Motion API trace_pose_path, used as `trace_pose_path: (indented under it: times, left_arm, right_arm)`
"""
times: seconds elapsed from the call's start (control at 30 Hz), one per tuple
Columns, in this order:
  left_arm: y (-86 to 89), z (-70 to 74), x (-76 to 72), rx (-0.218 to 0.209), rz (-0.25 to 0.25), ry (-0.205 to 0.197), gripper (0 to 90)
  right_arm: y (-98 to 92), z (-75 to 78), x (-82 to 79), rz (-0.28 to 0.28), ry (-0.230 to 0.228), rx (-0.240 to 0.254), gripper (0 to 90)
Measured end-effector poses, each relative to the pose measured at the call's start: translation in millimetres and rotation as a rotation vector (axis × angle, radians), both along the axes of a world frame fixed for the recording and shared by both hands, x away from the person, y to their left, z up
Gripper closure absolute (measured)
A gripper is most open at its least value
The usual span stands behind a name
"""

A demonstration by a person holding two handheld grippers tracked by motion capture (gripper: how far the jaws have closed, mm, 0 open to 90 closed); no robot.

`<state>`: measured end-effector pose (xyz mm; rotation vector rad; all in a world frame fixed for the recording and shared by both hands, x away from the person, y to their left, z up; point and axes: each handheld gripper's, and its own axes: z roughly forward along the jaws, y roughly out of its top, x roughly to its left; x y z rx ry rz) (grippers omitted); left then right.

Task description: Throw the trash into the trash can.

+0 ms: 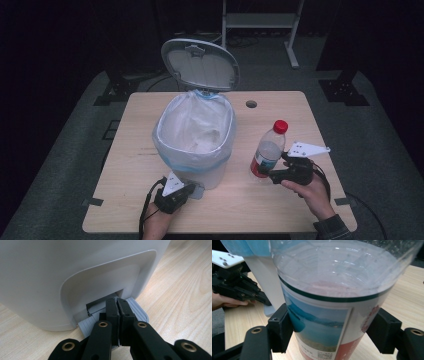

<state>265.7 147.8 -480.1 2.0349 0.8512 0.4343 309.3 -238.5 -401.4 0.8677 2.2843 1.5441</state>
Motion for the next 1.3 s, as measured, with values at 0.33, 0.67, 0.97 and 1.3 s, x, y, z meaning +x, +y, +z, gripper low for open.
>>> trace_pose_path:
  times: [0.33,0.67,0.97,1.3]
  left_arm:
    - [-0.6,0.0,-0.6,0.007,0.002,-0.005,89.1]
    - [0.3,0.3,0.1,0.005,-0.001,-0.001,89.1]
    - [0.3,0.4,-0.1,0.004,0.0,0.004,89.1]
    - [0.3,0.3,0.0,0.001,0.001,0.004,89.1]
  right_arm:
    - [-1.7,15.4,0.8,0.033,0.002,0.031,28.0]
    - [0.7,39.6,1.6,0.073,-0.022,0.071,28.1]
    - [1.9,56.2,-1.4,0.094,-0.041,0.091,28.1]
    - [3.2,72.4,-1.1,0.107,-0.055,0.113,28.1]
